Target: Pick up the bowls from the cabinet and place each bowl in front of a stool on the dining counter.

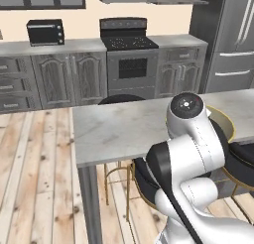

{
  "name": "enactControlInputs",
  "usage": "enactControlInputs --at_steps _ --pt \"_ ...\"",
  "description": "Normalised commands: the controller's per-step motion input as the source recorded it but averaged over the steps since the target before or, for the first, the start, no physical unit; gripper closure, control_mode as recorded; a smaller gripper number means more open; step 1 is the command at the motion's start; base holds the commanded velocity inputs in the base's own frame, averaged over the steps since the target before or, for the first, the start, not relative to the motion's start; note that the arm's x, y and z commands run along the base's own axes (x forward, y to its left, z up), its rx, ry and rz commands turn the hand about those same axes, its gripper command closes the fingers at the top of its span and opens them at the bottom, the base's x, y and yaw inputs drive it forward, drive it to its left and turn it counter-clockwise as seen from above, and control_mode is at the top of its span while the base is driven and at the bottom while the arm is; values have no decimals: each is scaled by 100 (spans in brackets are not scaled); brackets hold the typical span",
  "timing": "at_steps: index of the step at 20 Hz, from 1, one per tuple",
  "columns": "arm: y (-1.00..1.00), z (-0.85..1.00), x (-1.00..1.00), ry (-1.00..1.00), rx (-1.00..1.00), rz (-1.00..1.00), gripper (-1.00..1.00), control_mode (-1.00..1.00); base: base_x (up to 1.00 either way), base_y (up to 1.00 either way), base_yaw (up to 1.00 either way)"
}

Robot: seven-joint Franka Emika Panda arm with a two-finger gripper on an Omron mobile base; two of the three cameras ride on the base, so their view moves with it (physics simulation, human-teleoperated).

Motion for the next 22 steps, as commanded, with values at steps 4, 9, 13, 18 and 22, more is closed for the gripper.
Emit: enactControlInputs --at_steps 4,9,13,18,22 --pt "0 0 0 0 0 0 100 100 5 -11 0" --pt "-15 0 27 1 0 0 100 -100 0 0 0" --pt "-6 0 89 8 0 0 100 -100 0 0 0" --pt "-2 -2 87 8 0 0 100 -100 0 0 0" --pt "-14 -30 77 7 2 0 100 -100 0 0 0"
